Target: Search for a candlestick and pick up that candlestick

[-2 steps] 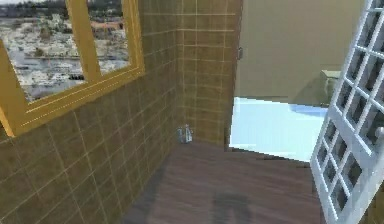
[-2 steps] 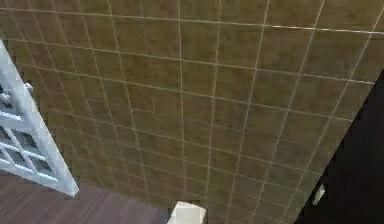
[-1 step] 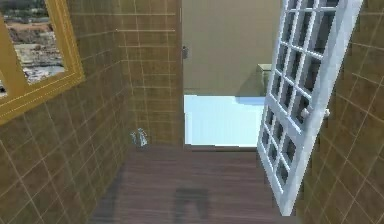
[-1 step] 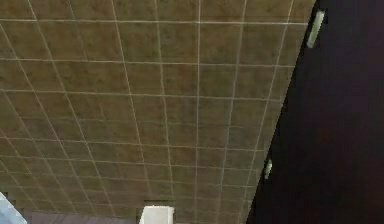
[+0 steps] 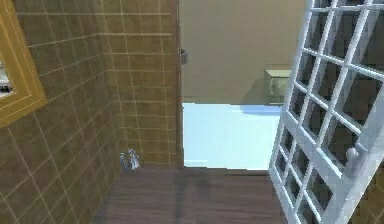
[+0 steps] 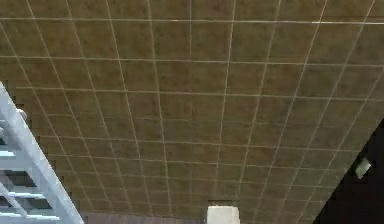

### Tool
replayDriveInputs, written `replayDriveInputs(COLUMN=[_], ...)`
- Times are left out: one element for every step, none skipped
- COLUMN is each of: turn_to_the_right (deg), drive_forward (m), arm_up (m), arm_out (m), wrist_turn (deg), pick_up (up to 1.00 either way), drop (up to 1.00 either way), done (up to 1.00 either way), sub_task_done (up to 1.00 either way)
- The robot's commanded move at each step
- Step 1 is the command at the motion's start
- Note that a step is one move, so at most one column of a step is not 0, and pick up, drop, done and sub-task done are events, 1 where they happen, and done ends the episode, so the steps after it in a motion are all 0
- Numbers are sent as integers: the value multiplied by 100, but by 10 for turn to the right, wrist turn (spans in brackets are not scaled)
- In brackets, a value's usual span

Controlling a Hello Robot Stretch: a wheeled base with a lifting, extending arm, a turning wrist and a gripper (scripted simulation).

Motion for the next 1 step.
replayDriveInputs(turn_to_the_right=[120], drive_forward=[0], arm_up=[0], arm_out=[0], wrist_turn=[0], pick_up=[0], drop=[0], done=[0], sub_task_done=[0])
